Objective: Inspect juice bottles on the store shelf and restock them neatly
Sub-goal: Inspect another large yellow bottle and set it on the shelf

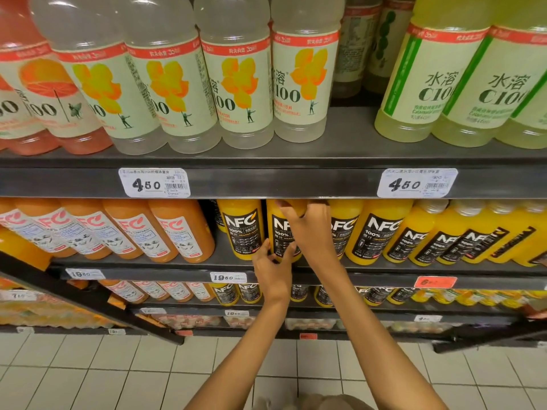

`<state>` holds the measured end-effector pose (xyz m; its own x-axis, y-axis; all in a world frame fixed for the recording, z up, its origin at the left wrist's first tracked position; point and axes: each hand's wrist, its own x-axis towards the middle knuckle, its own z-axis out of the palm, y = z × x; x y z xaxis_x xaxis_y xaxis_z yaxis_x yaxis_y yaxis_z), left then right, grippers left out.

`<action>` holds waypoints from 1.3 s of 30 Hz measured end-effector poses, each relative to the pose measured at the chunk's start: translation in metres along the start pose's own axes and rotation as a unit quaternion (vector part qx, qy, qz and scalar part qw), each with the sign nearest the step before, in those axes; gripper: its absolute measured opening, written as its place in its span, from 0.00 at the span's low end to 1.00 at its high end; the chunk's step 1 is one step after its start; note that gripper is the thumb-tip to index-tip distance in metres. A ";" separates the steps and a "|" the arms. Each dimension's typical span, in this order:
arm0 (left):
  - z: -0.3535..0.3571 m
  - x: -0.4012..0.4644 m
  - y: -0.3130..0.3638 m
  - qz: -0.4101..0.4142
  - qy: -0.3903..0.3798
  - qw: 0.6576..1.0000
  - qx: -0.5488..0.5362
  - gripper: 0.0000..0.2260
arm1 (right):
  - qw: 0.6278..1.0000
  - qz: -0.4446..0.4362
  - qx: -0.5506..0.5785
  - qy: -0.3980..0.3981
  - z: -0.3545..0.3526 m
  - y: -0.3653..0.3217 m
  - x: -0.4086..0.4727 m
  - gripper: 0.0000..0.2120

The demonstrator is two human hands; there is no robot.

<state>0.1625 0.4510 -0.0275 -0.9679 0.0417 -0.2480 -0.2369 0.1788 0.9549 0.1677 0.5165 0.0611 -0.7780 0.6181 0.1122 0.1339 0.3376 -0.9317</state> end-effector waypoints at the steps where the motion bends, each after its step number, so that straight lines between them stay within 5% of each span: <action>1: 0.001 0.001 0.001 0.001 -0.001 1.000 0.000 0.27 | 1.000 0.004 -0.003 -0.005 0.001 0.000 0.001 0.19; 8: 0.001 -0.003 0.004 0.003 -0.002 1.000 -0.025 0.26 | 0.999 -0.008 -0.032 -0.013 -0.004 -0.002 -0.004 0.22; 13: 0.005 -0.032 -0.014 0.036 -0.041 0.997 -0.059 0.23 | 0.968 -0.145 -0.052 0.196 -0.030 0.005 -0.034 0.09; 15: 0.011 -0.039 -0.016 0.055 -0.108 0.993 -0.012 0.25 | 0.960 -0.118 -0.062 0.246 -0.040 0.008 -0.032 0.09; 17: 0.018 -0.039 -0.011 0.072 -0.185 0.980 0.025 0.31 | 0.964 -0.091 -0.060 0.243 -0.048 0.008 -0.023 0.13; 19: 0.024 -0.037 -0.005 0.074 -0.247 0.965 0.047 0.39 | 0.975 -0.072 -0.062 0.200 -0.055 0.009 -0.012 0.01; 21: 0.030 -0.035 -0.002 0.071 -0.272 0.956 0.083 0.44 | 0.988 -0.033 -0.087 0.122 -0.060 0.010 0.002 0.15; 25: 0.036 -0.030 -0.002 0.075 -0.255 0.959 0.097 0.44 | 0.986 -0.024 -0.142 0.080 -0.062 0.011 0.008 0.22; 31: 0.028 -0.033 -0.013 0.088 -0.240 0.963 0.086 0.42 | 0.990 -0.087 -0.049 0.096 -0.059 0.011 -0.008 0.22; 35: 0.015 -0.035 -0.018 0.102 -0.192 0.969 0.116 0.44 | 0.988 -0.100 -0.037 0.110 -0.064 0.014 -0.023 0.15; 39: -0.015 -0.044 -0.032 0.102 -0.267 0.950 0.123 0.45 | 0.992 -0.071 0.067 0.084 -0.066 0.014 -0.037 0.10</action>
<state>0.2116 0.4283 -0.0450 -0.7947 0.5819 -0.1727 0.0415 0.3359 0.9410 0.2388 0.5457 0.0670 -0.6684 0.6842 0.2919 -0.0623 0.3395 -0.9385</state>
